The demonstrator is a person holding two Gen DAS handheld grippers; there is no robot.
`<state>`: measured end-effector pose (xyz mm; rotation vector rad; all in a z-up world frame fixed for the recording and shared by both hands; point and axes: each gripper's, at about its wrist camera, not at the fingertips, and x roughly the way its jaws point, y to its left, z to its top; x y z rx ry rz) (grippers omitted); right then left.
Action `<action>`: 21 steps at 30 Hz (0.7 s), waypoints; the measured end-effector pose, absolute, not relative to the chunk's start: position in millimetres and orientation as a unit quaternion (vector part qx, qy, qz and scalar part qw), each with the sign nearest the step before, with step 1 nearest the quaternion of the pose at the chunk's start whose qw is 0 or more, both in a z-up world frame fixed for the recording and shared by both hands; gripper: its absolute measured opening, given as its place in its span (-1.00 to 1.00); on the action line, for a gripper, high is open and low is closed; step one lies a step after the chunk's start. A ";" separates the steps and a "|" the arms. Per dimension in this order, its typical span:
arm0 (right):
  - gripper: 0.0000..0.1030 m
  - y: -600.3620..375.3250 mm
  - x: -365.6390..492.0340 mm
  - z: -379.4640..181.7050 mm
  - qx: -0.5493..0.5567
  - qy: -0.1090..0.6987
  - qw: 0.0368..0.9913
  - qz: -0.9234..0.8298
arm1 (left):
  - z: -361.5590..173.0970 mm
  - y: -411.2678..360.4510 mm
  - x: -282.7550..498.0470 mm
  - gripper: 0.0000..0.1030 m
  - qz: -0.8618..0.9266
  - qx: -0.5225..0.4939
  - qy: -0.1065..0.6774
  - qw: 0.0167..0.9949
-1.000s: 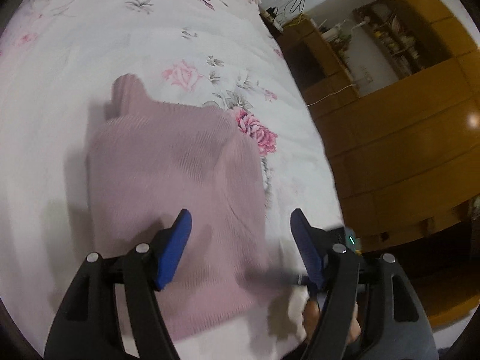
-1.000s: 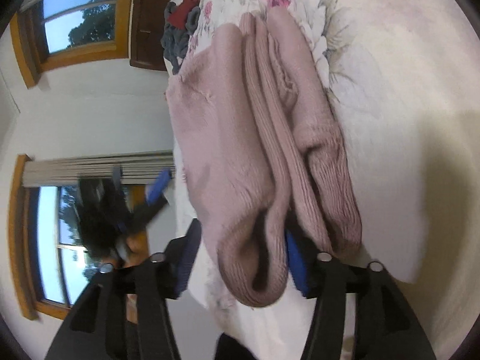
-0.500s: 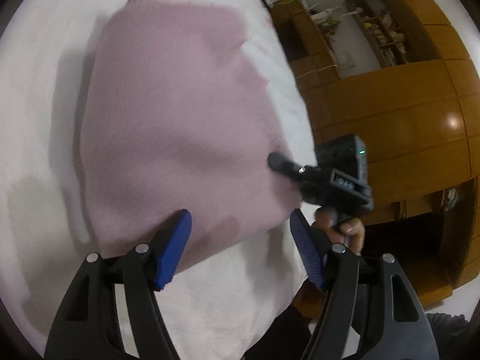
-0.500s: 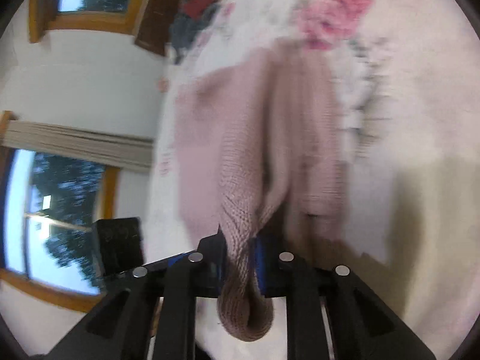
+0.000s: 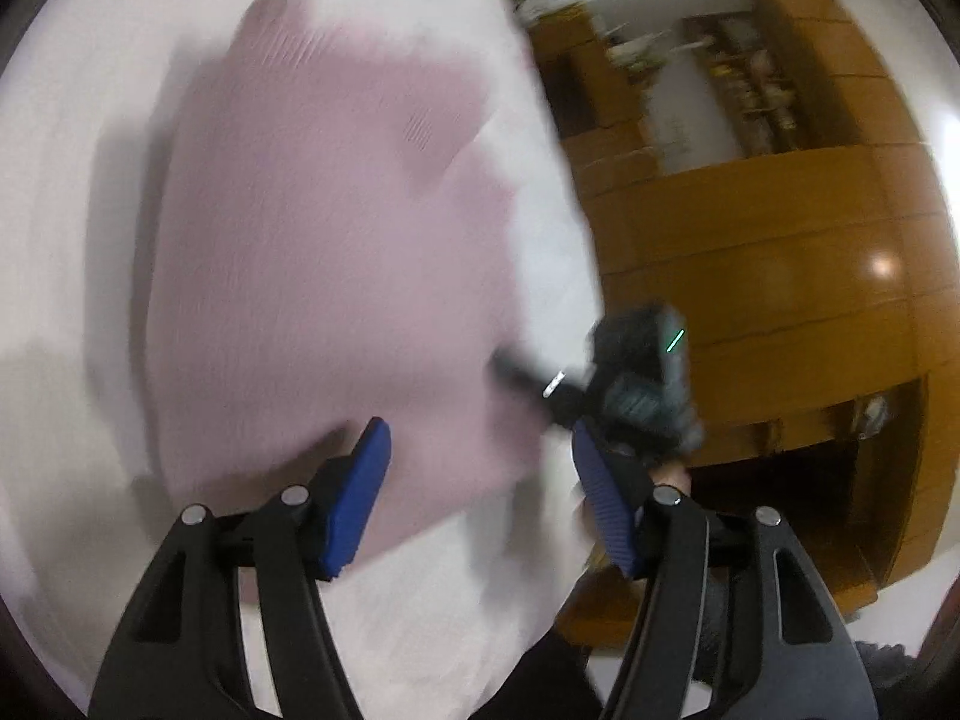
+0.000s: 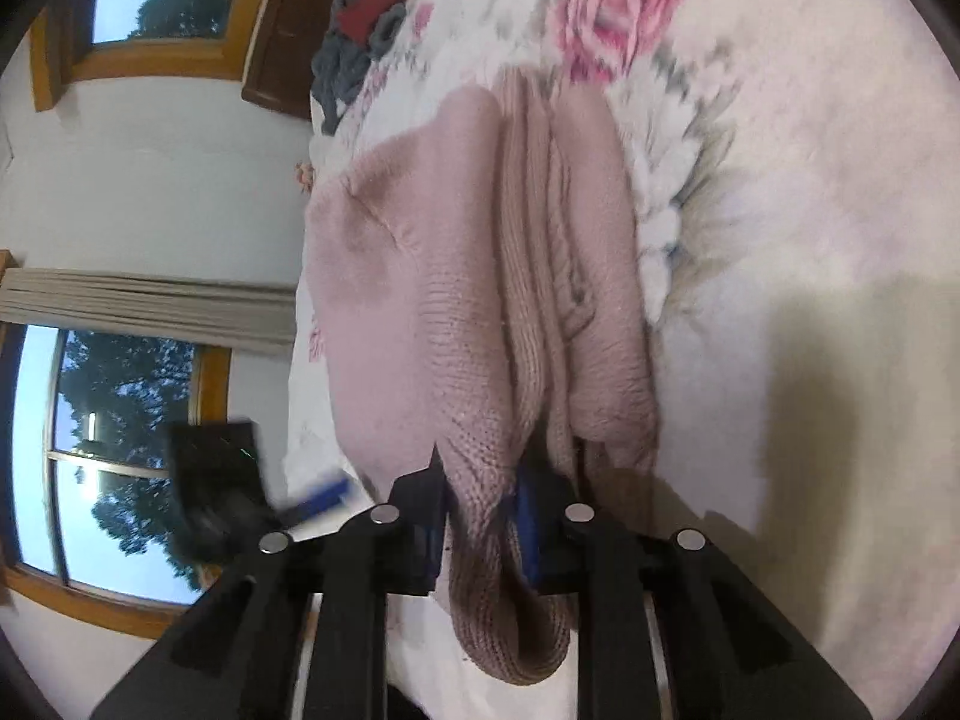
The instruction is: Fold small clothes
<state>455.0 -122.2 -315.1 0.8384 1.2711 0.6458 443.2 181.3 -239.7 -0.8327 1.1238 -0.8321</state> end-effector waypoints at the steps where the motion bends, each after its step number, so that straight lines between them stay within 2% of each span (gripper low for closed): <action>1: -0.65 -125.7 453.4 -318.7 0.371 0.569 0.681 0.274 | -236.8 184.4 455.5 0.20 -0.364 -0.371 0.498 0.694; 4: -0.66 -134.0 445.7 -334.8 0.370 0.580 0.678 0.260 | -253.2 193.9 486.5 0.19 -0.332 -0.379 0.513 0.695; 6: -0.66 -130.4 448.5 -339.1 0.377 0.580 0.674 0.259 | -277.2 199.9 497.5 -0.01 -0.319 -0.394 0.530 0.680; 9: -0.58 -131.7 449.2 -335.3 0.376 0.581 0.669 0.271 | -293.8 211.6 501.9 -0.16 -0.311 -0.425 0.528 0.666; 13: -0.42 -137.3 455.7 -293.8 0.353 0.549 0.705 0.278 | -279.5 218.1 497.1 -0.09 -0.320 -0.439 0.512 0.665; 18: -0.42 -127.8 484.3 -255.7 0.333 0.514 0.737 0.286 | -241.2 200.7 505.2 -0.02 -0.361 -0.420 0.488 0.675; 21: -0.42 -108.0 510.9 -257.1 0.323 0.518 0.735 0.294 | -245.3 186.5 526.0 -0.02 -0.350 -0.402 0.504 0.680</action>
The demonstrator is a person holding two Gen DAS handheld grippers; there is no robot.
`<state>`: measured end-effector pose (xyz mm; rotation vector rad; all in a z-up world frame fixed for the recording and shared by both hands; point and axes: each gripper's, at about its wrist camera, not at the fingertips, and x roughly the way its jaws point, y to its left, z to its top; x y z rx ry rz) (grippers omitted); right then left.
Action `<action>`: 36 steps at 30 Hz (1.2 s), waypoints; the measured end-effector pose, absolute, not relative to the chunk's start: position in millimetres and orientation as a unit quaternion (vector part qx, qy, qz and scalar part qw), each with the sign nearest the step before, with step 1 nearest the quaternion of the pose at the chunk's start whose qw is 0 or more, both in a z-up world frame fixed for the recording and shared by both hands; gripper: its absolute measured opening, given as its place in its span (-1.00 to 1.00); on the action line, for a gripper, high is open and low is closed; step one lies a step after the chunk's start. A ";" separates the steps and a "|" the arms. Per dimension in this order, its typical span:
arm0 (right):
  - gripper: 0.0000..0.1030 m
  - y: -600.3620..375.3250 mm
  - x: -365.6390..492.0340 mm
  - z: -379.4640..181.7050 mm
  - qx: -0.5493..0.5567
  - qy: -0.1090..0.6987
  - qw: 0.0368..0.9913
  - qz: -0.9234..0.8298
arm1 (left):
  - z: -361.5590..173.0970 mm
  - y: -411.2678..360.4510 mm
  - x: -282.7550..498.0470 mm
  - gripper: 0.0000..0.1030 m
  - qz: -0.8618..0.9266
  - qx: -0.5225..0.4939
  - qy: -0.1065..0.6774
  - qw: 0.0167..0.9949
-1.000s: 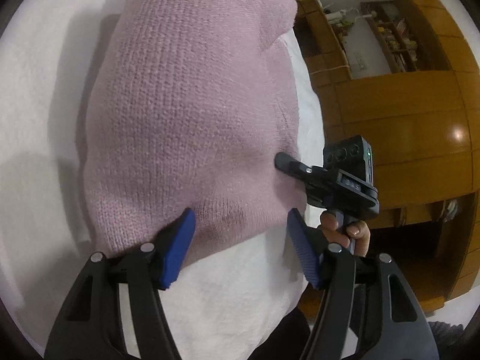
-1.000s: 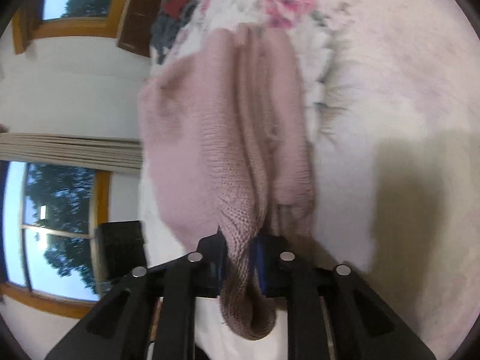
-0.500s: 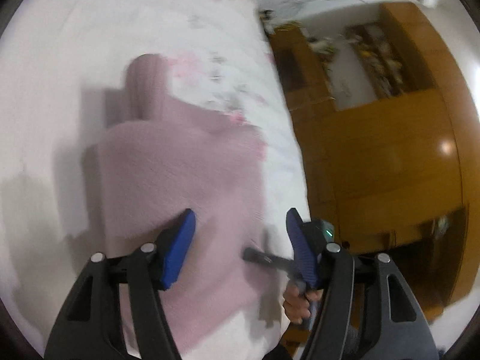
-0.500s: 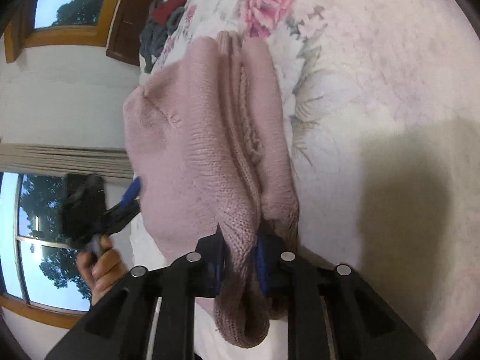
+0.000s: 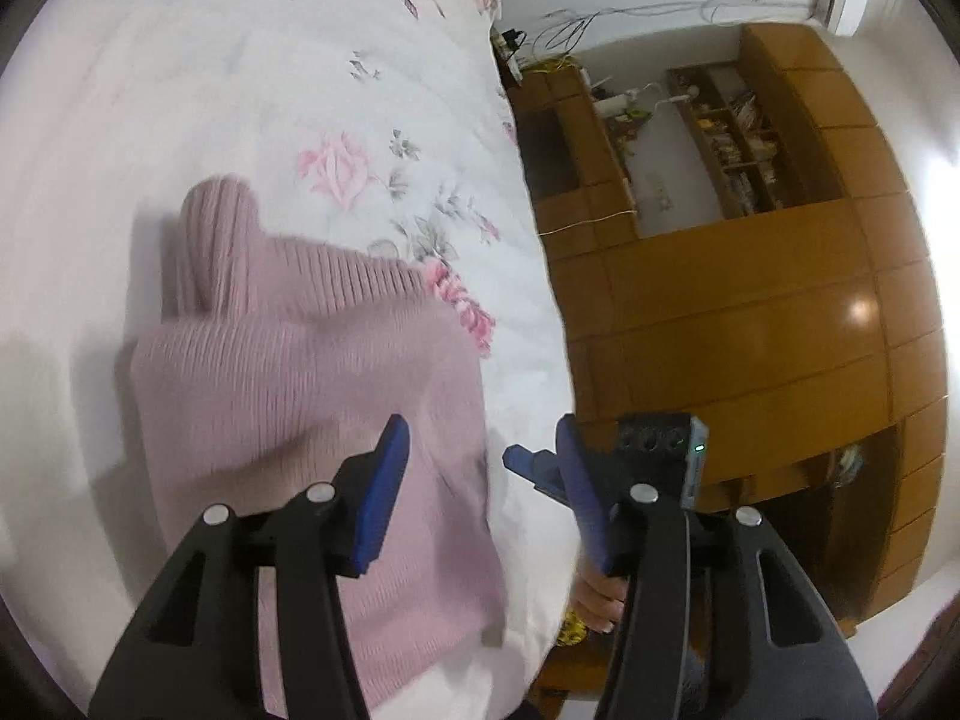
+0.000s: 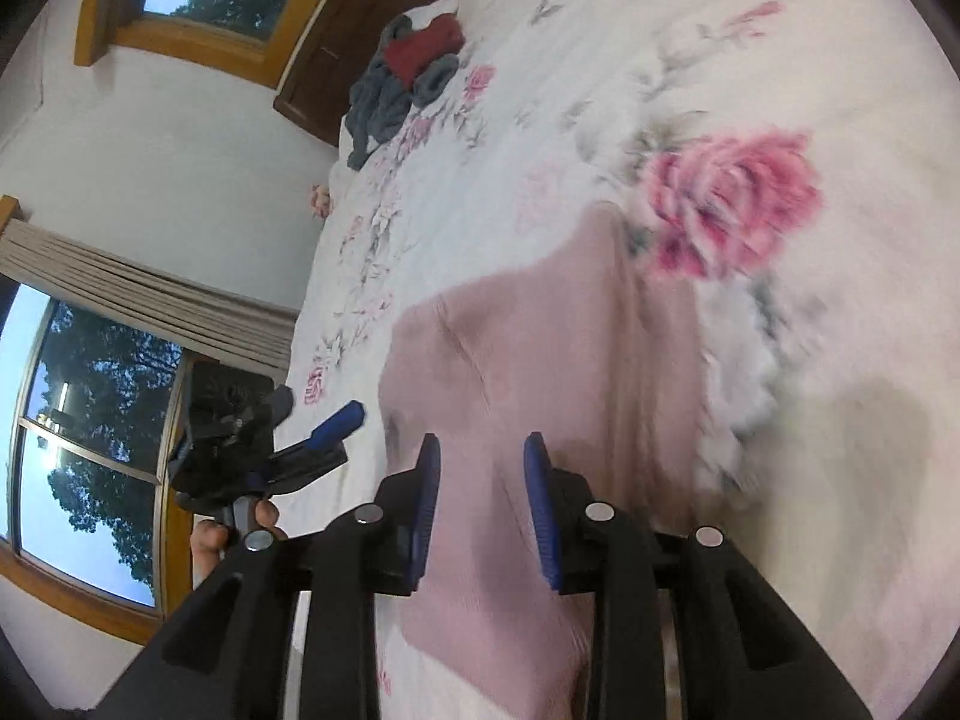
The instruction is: Fold small clothes
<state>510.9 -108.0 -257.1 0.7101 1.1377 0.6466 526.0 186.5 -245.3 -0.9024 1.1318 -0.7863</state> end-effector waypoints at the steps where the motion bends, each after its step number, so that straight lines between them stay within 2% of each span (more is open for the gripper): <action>1: -0.42 -101.7 521.7 -259.2 0.321 0.519 0.735 0.296 | -252.9 181.3 534.0 -0.02 -0.338 -0.391 0.519 0.681; 2: -0.42 -104.0 527.9 -263.6 0.319 0.520 0.735 0.297 | -262.0 179.3 539.3 -0.07 -0.325 -0.384 0.530 0.683; 6: -0.42 -86.8 560.4 -279.8 0.319 0.536 0.721 0.302 | -294.9 191.6 547.1 -0.49 -0.291 -0.406 0.542 0.676; 7: -0.43 -83.4 568.3 -286.4 0.314 0.541 0.720 0.300 | -300.0 195.6 546.6 -0.54 -0.288 -0.416 0.539 0.673; 8: -0.49 -81.9 574.5 -292.9 0.309 0.547 0.720 0.296 | -303.5 199.3 545.2 -0.66 -0.284 -0.424 0.538 0.671; 9: -0.64 -81.3 581.0 -300.9 0.301 0.553 0.723 0.285 | -306.3 199.9 546.1 -0.89 -0.278 -0.428 0.538 0.671; 10: -0.91 -83.1 584.7 -306.7 0.291 0.558 0.727 0.273 | -312.1 202.7 546.1 -1.00 -0.267 -0.434 0.541 0.669; 11: -1.00 -85.0 588.8 -315.0 0.285 0.565 0.729 0.261 | -316.8 206.4 546.1 -0.97 -0.262 -0.446 0.540 0.664; 14: -0.99 -94.8 594.1 -319.7 0.308 0.566 0.721 0.256 | -310.9 212.9 541.7 -0.93 -0.259 -0.468 0.533 0.656; 15: -0.83 -101.8 587.9 -309.2 0.315 0.555 0.724 0.263 | -299.3 214.9 535.2 -0.49 -0.272 -0.470 0.521 0.658; 16: -0.53 -108.2 581.3 -300.9 0.324 0.546 0.724 0.271 | -285.5 218.0 525.8 -0.24 -0.289 -0.464 0.508 0.666; 17: -0.44 -118.8 568.9 -291.3 0.327 0.539 0.726 0.276 | -274.6 219.0 517.7 -0.02 -0.300 -0.452 0.499 0.676; 20: -0.26 -141.6 541.2 -282.0 0.340 0.533 0.720 0.286 | -254.5 223.6 484.7 0.03 -0.324 -0.410 0.490 0.698; 22: -0.01 -147.2 524.9 -286.6 0.355 0.544 0.703 0.289 | -258.0 224.6 469.8 0.05 -0.323 -0.400 0.497 0.699; 24: 0.06 -140.3 515.6 -293.6 0.353 0.559 0.689 0.296 | -268.2 223.1 460.4 0.05 -0.314 -0.392 0.509 0.699; 26: 0.02 -128.6 506.6 -304.0 0.333 0.584 0.675 0.305 | -278.3 227.6 455.8 0.02 -0.309 -0.417 0.504 0.690; 27: -0.42 -120.7 504.6 -306.4 0.319 0.589 0.676 0.306 | -281.8 230.3 455.0 0.01 -0.303 -0.431 0.501 0.687; 28: -0.53 -112.8 503.1 -301.2 0.286 0.586 0.694 0.304 | -287.5 231.8 456.0 0.01 -0.298 -0.452 0.496 0.679; 29: -0.55 -111.0 503.6 -295.9 0.278 0.578 0.707 0.299 | -293.7 231.1 457.0 -0.04 -0.296 -0.460 0.495 0.675; 30: -0.61 -113.8 503.8 -292.3 0.278 0.569 0.718 0.291 | -298.4 227.0 458.6 -0.24 -0.293 -0.454 0.499 0.678; 32: -0.67 -127.3 507.9 -302.7 0.287 0.570 0.727 0.253 | -306.6 222.9 460.7 -0.42 -0.293 -0.464 0.502 0.669; 34: -0.64 -129.8 508.3 -314.6 0.300 0.582 0.711 0.255 | -305.5 225.8 460.2 -0.42 -0.287 -0.466 0.504 0.668; 35: -0.63 -129.2 507.1 -311.2 0.299 0.583 0.708 0.264 | -299.8 227.9 461.2 -0.37 -0.284 -0.464 0.504 0.670; 36: -0.59 -130.6 506.5 -306.9 0.300 0.581 0.707 0.270 | -287.7 232.7 459.7 -0.22 -0.286 -0.455 0.497 0.681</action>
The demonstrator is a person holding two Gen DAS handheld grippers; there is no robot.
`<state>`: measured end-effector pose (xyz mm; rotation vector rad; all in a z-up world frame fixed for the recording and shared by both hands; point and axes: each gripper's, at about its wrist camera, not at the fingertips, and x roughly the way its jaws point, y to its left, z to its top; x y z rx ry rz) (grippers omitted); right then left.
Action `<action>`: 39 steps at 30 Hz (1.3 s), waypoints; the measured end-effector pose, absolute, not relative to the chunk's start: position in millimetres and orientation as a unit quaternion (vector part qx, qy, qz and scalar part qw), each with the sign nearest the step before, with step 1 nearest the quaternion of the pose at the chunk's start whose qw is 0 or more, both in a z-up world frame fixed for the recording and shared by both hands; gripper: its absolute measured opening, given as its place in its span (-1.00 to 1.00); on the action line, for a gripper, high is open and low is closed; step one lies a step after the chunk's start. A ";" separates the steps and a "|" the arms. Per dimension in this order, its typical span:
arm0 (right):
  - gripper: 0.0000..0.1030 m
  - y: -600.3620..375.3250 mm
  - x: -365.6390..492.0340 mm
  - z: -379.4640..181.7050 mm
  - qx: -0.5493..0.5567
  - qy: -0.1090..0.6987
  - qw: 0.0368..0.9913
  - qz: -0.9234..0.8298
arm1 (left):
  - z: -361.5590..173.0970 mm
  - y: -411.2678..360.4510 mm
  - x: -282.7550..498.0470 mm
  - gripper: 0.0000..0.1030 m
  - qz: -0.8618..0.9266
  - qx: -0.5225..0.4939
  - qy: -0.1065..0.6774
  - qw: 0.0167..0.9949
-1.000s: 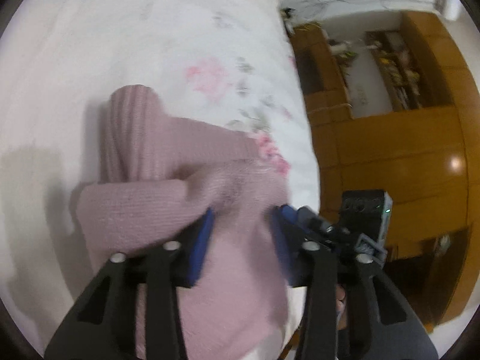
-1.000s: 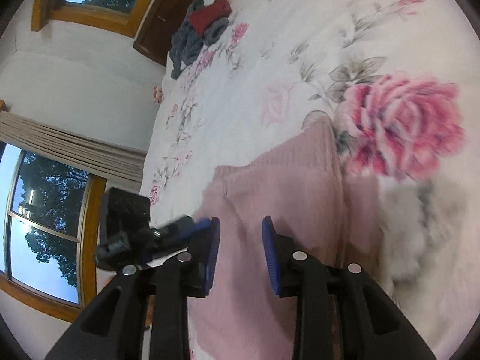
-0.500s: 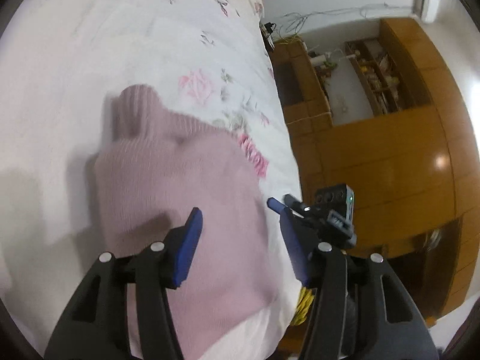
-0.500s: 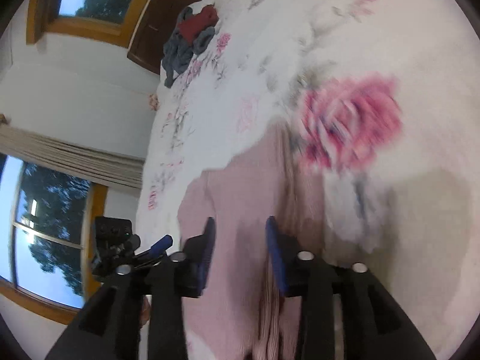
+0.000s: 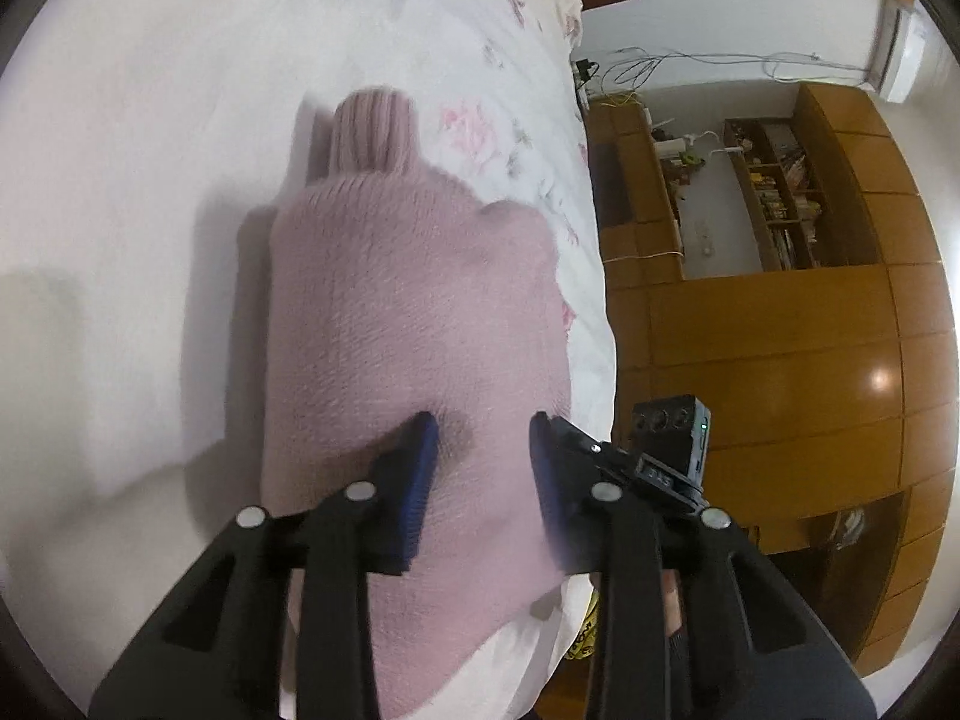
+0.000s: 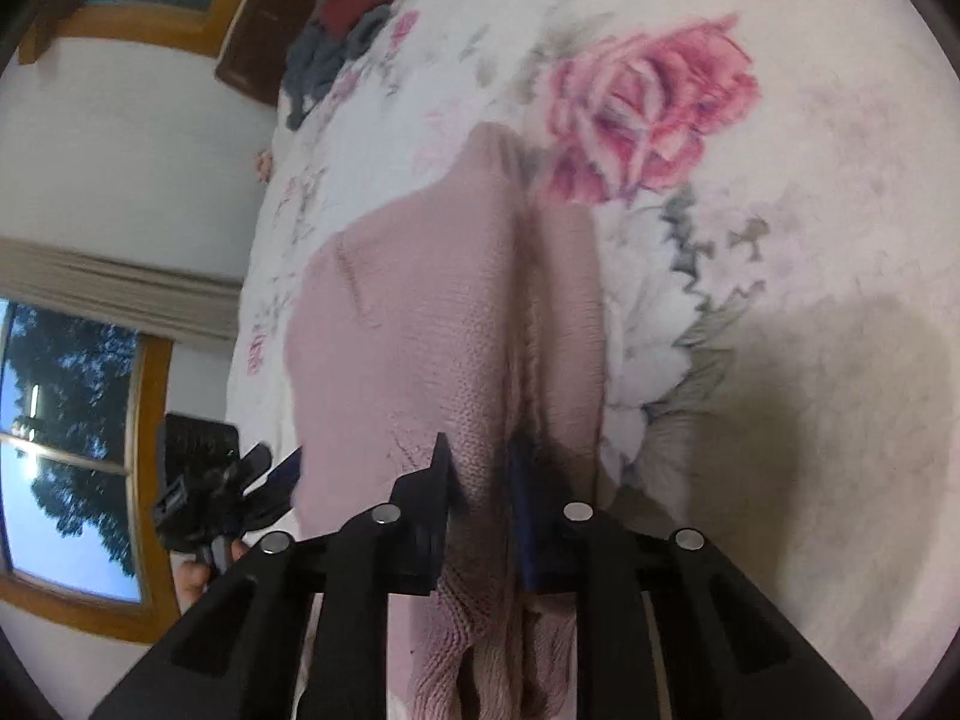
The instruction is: Fold small clothes
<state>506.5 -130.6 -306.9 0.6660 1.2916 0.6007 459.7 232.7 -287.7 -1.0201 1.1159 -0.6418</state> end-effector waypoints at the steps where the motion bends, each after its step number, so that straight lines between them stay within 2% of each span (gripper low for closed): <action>1: -0.53 -133.6 505.9 -295.8 0.300 0.574 0.711 0.274 | -279.9 237.5 455.6 -0.16 -0.292 -0.444 0.492 0.690; 3: -0.53 -147.4 507.5 -271.7 0.317 0.540 0.730 0.273 | -264.6 238.3 454.1 -0.15 -0.313 -0.430 0.487 0.692; 6: -0.53 -139.4 516.0 -255.4 0.321 0.525 0.732 0.293 | -269.8 225.0 455.8 -0.14 -0.302 -0.386 0.516 0.703; 8: -0.53 -121.8 522.4 -260.6 0.317 0.536 0.720 0.306 | -289.9 220.2 459.1 -0.18 -0.291 -0.390 0.533 0.692; 9: -0.53 -111.0 526.0 -270.1 0.309 0.550 0.714 0.304 | -294.1 220.1 460.0 -0.30 -0.290 -0.392 0.531 0.693; 10: -0.64 -104.8 530.2 -277.6 0.299 0.561 0.715 0.292 | -297.5 222.4 461.8 -0.39 -0.283 -0.392 0.531 0.695; 12: -1.00 -96.6 538.0 -296.4 0.262 0.584 0.722 0.262 | -298.4 229.5 461.3 -0.43 -0.280 -0.410 0.532 0.686; 13: -1.00 -97.7 540.5 -300.9 0.263 0.587 0.719 0.264 | -292.5 232.9 458.7 -0.42 -0.279 -0.410 0.529 0.689; 14: -1.00 -100.2 540.7 -297.9 0.273 0.587 0.715 0.265 | -286.6 235.7 454.3 -0.25 -0.285 -0.409 0.522 0.692; 15: -0.87 -101.9 537.0 -285.8 0.285 0.574 0.716 0.276 | -275.4 237.8 447.3 -0.15 -0.302 -0.405 0.510 0.696; 16: -0.80 -100.7 531.2 -276.1 0.290 0.564 0.716 0.293 | -270.8 237.1 441.9 -0.13 -0.312 -0.401 0.505 0.697; 18: -0.80 -95.2 519.5 -266.5 0.291 0.559 0.707 0.321 | -269.3 231.7 430.0 -0.02 -0.316 -0.378 0.513 0.703; 20: -0.79 -82.6 506.3 -270.4 0.261 0.573 0.701 0.334 | -281.6 220.6 425.4 -0.05 -0.306 -0.348 0.534 0.708; 21: -0.95 -77.0 503.9 -277.9 0.234 0.583 0.709 0.320 | -287.1 219.1 424.6 -0.06 -0.303 -0.347 0.537 0.707; 23: -1.00 -78.3 504.0 -298.8 0.218 0.595 0.712 0.303 | -292.8 222.2 428.8 -0.20 -0.299 -0.366 0.539 0.697; 27: -0.85 -88.8 482.9 -271.2 0.263 0.568 0.711 0.321 | -265.5 227.2 410.4 -0.06 -0.320 -0.377 0.514 0.700; 30: -0.85 -89.4 456.3 -265.1 0.252 0.570 0.704 0.341 | -271.3 215.2 393.8 -0.01 -0.323 -0.342 0.538 0.700; 32: -0.91 -87.8 442.4 -289.1 0.237 0.598 0.695 0.322 | -302.5 207.0 387.2 -0.04 -0.289 -0.314 0.579 0.695; 33: -1.00 -89.4 438.5 -308.8 0.220 0.617 0.694 0.297 | -313.2 206.9 383.8 -0.04 -0.285 -0.319 0.580 0.693; 35: -1.00 -92.7 439.9 -321.7 0.230 0.621 0.690 0.293 | -313.0 215.1 380.1 0.02 -0.278 -0.348 0.572 0.689; 36: -0.95 -95.8 440.5 -315.1 0.245 0.619 0.686 0.294 | -302.2 220.7 375.2 0.30 -0.282 -0.361 0.559 0.691; 37: -0.62 -99.7 441.9 -304.3 0.260 0.608 0.685 0.307 | -293.8 227.1 369.0 0.45 -0.285 -0.366 0.546 0.697; 38: -0.37 -105.1 444.4 -297.6 0.276 0.598 0.683 0.316 | -286.4 233.1 361.1 0.64 -0.287 -0.371 0.533 0.704; 39: 0.10 -114.1 447.5 -290.2 0.295 0.588 0.682 0.320 | -278.3 243.7 351.8 0.72 -0.293 -0.375 0.518 0.711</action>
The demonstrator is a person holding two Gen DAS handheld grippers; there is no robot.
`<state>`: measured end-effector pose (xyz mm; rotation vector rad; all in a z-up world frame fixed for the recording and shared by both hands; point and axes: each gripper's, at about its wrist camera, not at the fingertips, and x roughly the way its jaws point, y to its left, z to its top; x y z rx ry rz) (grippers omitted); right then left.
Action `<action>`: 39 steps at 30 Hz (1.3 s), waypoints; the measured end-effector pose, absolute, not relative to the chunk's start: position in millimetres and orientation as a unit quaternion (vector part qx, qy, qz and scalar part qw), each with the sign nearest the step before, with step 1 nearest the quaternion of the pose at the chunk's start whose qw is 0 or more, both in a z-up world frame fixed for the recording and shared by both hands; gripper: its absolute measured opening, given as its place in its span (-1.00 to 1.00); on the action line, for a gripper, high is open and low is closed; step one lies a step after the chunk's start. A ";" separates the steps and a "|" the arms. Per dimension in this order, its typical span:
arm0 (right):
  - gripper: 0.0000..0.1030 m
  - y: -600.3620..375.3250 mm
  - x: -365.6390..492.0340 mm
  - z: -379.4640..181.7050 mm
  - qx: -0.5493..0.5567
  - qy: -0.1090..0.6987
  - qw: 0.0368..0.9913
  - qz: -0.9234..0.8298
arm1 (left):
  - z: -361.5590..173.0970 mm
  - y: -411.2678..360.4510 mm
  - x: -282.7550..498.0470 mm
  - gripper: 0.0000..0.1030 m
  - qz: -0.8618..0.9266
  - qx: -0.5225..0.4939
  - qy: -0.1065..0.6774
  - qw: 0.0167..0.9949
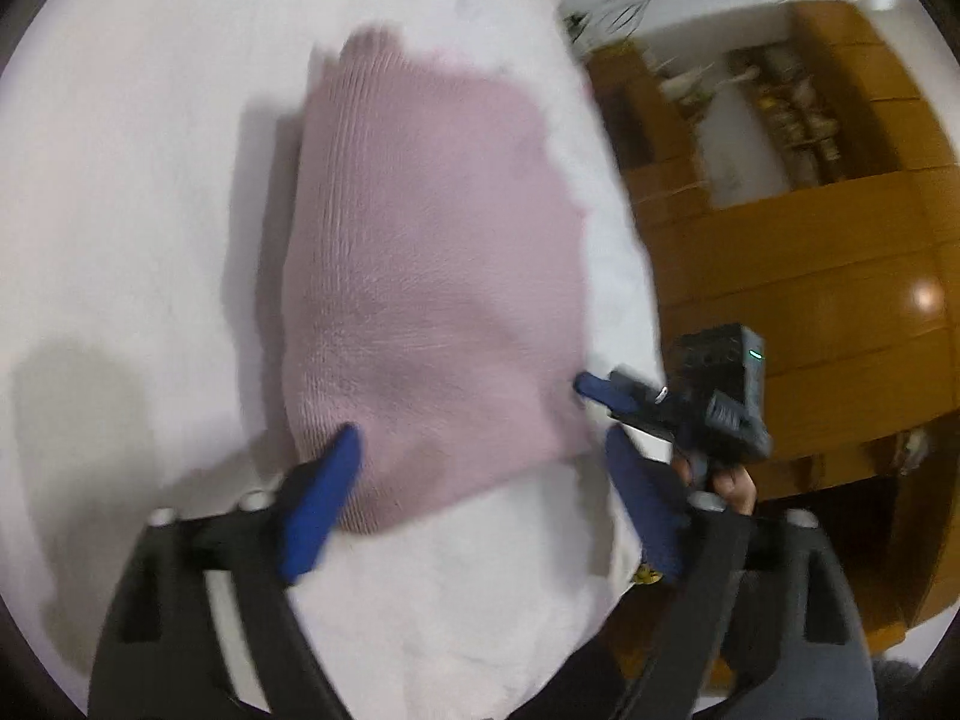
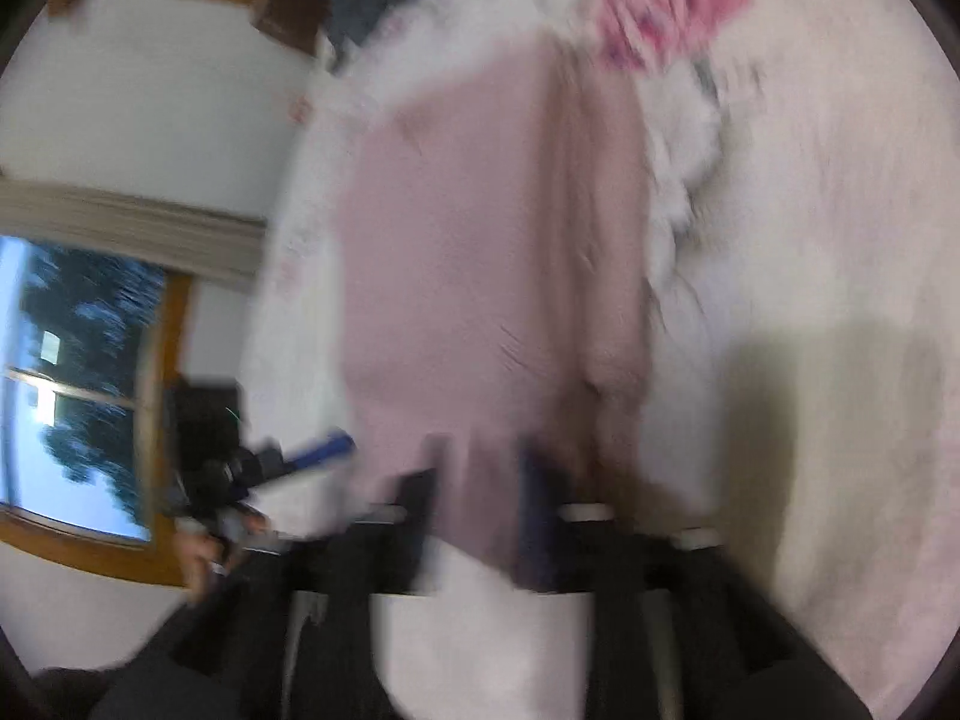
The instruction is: Fold small clothes
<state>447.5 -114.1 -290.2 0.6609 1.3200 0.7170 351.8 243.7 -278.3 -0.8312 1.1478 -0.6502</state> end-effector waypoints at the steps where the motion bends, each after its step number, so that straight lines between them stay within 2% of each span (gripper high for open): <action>1: 0.47 -127.3 455.3 -282.0 0.313 0.577 0.689 0.306 | -276.5 252.3 346.1 0.72 -0.289 -0.372 0.513 0.717; 2: 0.57 -137.8 462.2 -277.2 0.323 0.570 0.697 0.293 | -275.6 256.4 341.8 0.73 -0.284 -0.367 0.512 0.723; 3: 0.60 -148.6 474.7 -274.6 0.336 0.564 0.699 0.285 | -277.5 262.5 338.5 0.73 -0.272 -0.360 0.514 0.729; 8: 0.62 -159.7 518.7 -292.1 0.361 0.588 0.664 0.288 | -311.6 290.3 336.1 0.73 -0.244 -0.376 0.534 0.717; 13: 0.62 -140.4 553.7 -322.7 0.317 0.626 0.654 0.281 | -332.6 272.9 358.8 0.73 -0.270 -0.398 0.544 0.688; 21: 0.62 -112.0 580.9 -336.9 0.314 0.623 0.644 0.313 | -358.9 243.5 387.1 0.73 -0.328 -0.460 0.526 0.636; 26: 0.61 -98.0 581.1 -333.2 0.311 0.617 0.636 0.342 | -363.4 213.4 396.7 0.72 -0.352 -0.442 0.542 0.622; 28: 0.57 -89.7 583.3 -336.2 0.308 0.618 0.636 0.345 | -364.0 204.5 397.0 0.49 -0.334 -0.431 0.559 0.625; 29: 0.53 -86.5 583.7 -336.4 0.306 0.618 0.638 0.343 | -365.3 203.0 397.4 0.15 -0.322 -0.424 0.571 0.624; 30: 0.36 -87.8 579.5 -333.8 0.303 0.618 0.640 0.341 | -366.1 203.0 395.4 0.07 -0.317 -0.421 0.578 0.623; 31: 0.07 -86.3 578.8 -333.4 0.304 0.617 0.642 0.338 | -364.7 201.9 395.1 0.02 -0.313 -0.420 0.581 0.623; 36: -0.07 -76.6 576.7 -321.4 0.297 0.604 0.663 0.328 | -349.3 197.4 395.5 -0.34 -0.298 -0.389 0.591 0.641; 39: -0.10 -74.0 568.9 -304.5 0.303 0.589 0.673 0.329 | -333.2 198.2 394.8 -0.40 -0.297 -0.370 0.588 0.656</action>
